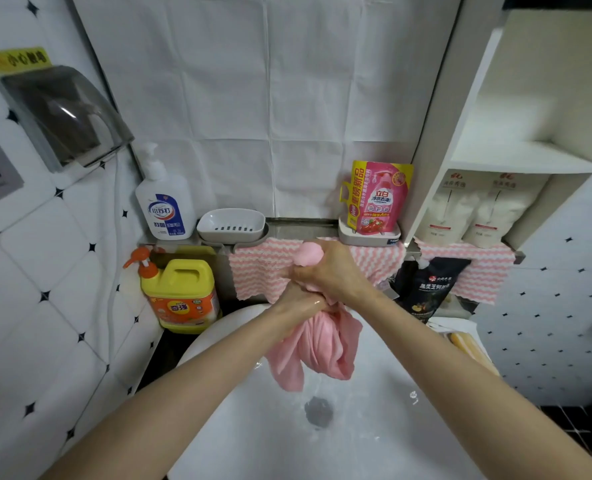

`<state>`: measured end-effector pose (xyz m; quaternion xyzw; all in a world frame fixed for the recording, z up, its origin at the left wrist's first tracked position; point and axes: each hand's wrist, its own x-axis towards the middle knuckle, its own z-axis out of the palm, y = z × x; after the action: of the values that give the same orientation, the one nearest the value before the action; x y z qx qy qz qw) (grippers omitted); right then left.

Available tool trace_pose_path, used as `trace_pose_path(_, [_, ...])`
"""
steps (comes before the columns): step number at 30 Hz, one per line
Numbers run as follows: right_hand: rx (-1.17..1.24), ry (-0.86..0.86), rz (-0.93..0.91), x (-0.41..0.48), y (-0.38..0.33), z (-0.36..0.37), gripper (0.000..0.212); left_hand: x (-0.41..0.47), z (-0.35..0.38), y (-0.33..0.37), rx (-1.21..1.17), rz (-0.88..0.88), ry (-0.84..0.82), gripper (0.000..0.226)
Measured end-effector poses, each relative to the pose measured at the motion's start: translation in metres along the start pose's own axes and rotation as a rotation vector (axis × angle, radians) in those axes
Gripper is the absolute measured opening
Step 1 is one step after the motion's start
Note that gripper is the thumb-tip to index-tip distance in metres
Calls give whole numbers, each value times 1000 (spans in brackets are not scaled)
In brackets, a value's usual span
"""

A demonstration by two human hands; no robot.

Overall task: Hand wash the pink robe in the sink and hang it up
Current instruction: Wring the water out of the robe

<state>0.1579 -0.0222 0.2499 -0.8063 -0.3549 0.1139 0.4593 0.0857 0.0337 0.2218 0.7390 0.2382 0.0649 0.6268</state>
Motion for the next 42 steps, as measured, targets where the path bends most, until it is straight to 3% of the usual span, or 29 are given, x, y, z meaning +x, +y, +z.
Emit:
trace_pose_path(2, [65, 125, 60, 1, 2, 4, 22, 3, 9, 4, 98, -7, 37, 19])
trace_pose_path(4, [211, 206, 121, 1, 3, 4, 19, 3, 14, 8, 128, -15, -29, 19])
trace_pose_path(8, [394, 284, 210, 0, 9, 10, 36, -2, 11, -5, 199, 7, -92, 40])
trace_pose_path(9, [417, 278, 229, -1, 10, 12, 39, -3, 11, -10, 225, 36, -56, 40])
trace_pose_path(12, [522, 311, 264, -1, 12, 18, 41, -2, 21, -12, 272, 89, 115, 9])
trace_pose_path(15, [598, 368, 298, 0, 8, 18, 34, -2, 24, -14, 288, 103, 261, 31])
trace_pose_path(18, [696, 392, 349, 5, 5, 18, 22, -1, 23, -16, 441, 117, 367, 38])
trace_pose_path(25, [1180, 491, 455, 18, 5, 30, 38, -12, 30, -14, 394, 242, 505, 57])
trace_pose_path(29, [1206, 517, 469, 16, 2, 29, 38, -8, 32, -13, 403, 237, 522, 55])
trace_pose_path(31, [1032, 450, 428, 13, 3, 20, 32, -6, 31, -11, 345, 192, 493, 53])
trace_pose_path(35, [773, -55, 148, 9, 14, 0, 26, 5, 17, -7, 116, 122, 415, 37])
trace_pose_path(37, [658, -302, 93, 7, 26, -11, 68, 5, 8, 0, -10, 103, 366, 15])
trace_pose_path(39, [511, -444, 105, -2, 35, -18, 99, 6, -1, 5, -204, 122, 317, 17])
trace_pose_path(42, [556, -565, 179, -18, 41, -20, 102, 4, -3, 17, -405, 103, 267, 36])
